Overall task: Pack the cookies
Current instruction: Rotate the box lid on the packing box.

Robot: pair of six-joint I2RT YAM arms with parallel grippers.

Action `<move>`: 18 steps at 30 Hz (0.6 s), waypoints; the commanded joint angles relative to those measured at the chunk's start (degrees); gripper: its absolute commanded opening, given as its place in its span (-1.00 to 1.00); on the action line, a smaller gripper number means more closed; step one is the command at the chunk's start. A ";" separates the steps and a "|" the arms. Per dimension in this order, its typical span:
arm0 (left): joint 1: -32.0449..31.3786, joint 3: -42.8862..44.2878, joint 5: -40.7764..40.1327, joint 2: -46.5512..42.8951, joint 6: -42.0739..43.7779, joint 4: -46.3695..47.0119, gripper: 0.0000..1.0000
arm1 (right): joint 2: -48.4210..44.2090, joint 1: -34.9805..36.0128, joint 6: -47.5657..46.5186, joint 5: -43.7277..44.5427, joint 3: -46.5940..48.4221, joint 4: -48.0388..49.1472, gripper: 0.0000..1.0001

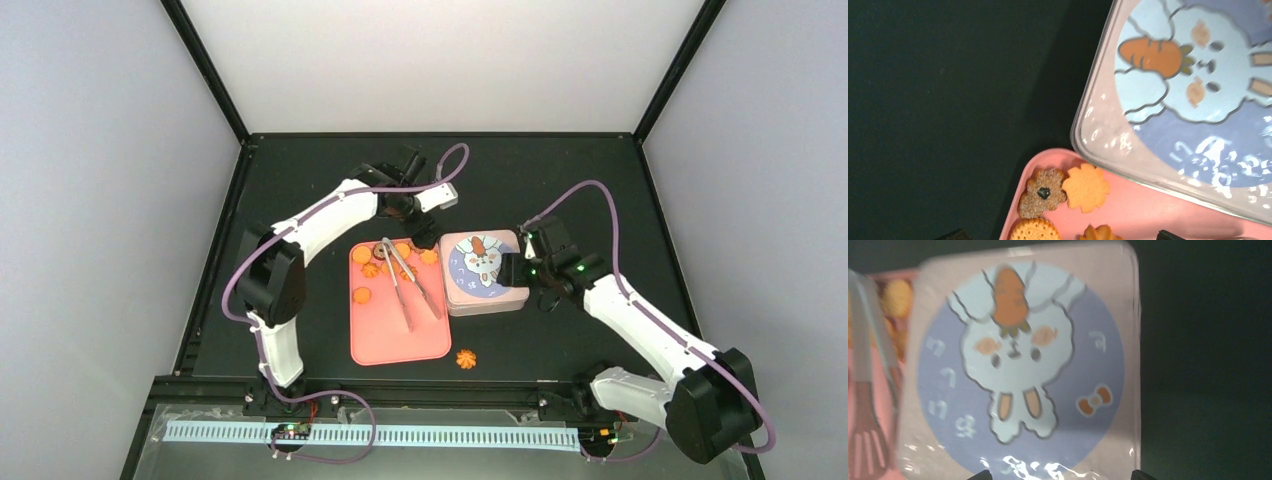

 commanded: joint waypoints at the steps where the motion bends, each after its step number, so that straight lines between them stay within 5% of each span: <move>1: -0.52 3.83 5.37 -2.20 -1.83 -2.28 0.97 | -3.23 0.07 -1.82 3.49 6.57 -2.72 0.47; 18: -6.08 -1.34 0.28 2.92 -0.45 -0.14 0.96 | 1.11 0.07 0.73 -4.59 -0.38 5.15 0.46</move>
